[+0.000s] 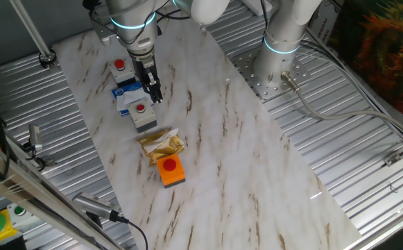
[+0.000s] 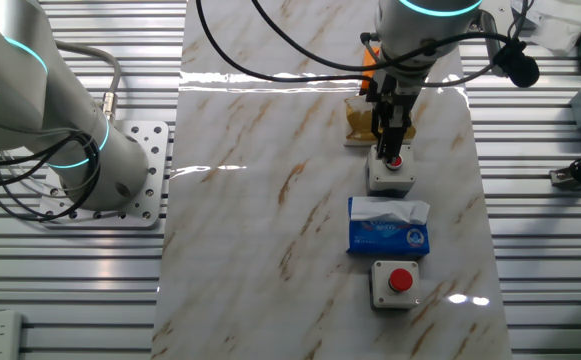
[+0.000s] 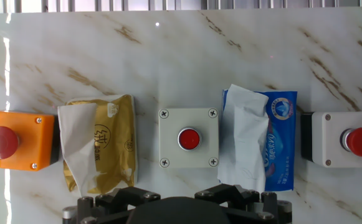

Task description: Press three buttons from left to right in sequence

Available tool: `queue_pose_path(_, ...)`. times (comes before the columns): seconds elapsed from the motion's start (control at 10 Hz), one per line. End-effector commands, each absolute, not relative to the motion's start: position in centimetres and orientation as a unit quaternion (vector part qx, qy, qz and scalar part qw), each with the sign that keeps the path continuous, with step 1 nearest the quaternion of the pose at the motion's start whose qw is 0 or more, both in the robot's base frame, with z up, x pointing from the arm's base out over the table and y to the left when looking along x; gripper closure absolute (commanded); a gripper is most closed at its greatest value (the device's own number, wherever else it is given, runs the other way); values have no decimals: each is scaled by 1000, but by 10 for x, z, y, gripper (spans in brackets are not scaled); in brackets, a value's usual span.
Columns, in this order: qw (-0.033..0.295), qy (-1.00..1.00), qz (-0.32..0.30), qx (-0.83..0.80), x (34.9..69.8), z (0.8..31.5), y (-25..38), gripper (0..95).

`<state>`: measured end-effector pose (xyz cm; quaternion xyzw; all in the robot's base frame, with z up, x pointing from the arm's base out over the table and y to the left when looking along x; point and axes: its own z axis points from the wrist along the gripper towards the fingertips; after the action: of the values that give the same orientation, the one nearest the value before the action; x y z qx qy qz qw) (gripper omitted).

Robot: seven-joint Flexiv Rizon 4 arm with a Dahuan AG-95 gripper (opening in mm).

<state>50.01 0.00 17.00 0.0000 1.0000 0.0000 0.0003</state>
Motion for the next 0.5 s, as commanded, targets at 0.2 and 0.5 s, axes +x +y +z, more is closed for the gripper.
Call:
queue_pose_path(0.2,2,1000,8,3,500,170,0,760)
queue_pose_path(0.5,2,1000,4,1,500,170,0,760)
